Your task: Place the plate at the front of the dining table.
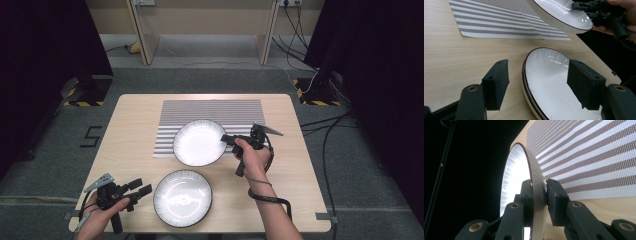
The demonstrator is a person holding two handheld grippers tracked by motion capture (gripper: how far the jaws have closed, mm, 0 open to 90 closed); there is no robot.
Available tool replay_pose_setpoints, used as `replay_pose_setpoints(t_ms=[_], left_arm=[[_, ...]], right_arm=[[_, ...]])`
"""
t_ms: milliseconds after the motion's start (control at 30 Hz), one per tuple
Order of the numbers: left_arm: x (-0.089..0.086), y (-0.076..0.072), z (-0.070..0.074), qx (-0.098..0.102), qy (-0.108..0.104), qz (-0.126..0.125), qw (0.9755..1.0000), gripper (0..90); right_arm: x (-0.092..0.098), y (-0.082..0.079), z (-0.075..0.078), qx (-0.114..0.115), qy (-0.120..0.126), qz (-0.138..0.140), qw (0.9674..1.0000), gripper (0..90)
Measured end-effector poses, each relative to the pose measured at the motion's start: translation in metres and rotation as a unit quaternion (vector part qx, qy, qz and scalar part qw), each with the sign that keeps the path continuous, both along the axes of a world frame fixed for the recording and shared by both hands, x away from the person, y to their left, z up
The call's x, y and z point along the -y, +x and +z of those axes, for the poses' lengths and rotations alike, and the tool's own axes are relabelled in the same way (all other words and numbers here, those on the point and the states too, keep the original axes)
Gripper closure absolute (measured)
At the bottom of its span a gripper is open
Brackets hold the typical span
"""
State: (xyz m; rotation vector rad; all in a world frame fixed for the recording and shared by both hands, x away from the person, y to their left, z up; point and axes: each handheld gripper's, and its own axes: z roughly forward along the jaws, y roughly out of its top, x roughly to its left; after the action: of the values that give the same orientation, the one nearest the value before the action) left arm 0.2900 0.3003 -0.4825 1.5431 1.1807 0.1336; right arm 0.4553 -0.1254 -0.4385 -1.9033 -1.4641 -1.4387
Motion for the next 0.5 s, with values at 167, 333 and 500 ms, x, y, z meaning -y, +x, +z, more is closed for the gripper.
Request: replay_pose_setpoints(t_ms=[167,333,500], left_arm=[[-0.0001,0.0001,-0.0001,0.000,0.000,-0.001,1.0000,33.3],[-0.0006,0.0000,-0.0002,-0.001,0.000,0.000,1.0000,33.3],[-0.0010,0.0000,0.0000,-0.001,0.000,0.001,1.0000,33.3]], right_arm=[[-0.0011,0.0038,0.0011,-0.001,0.001,-0.001,1.0000,76.0],[-0.0022,0.0067,0.0013,-0.001,0.000,-0.003,1.0000,75.9],[-0.0036,0.0095,0.0027,0.000,0.002,-0.006,1.0000,75.9]])
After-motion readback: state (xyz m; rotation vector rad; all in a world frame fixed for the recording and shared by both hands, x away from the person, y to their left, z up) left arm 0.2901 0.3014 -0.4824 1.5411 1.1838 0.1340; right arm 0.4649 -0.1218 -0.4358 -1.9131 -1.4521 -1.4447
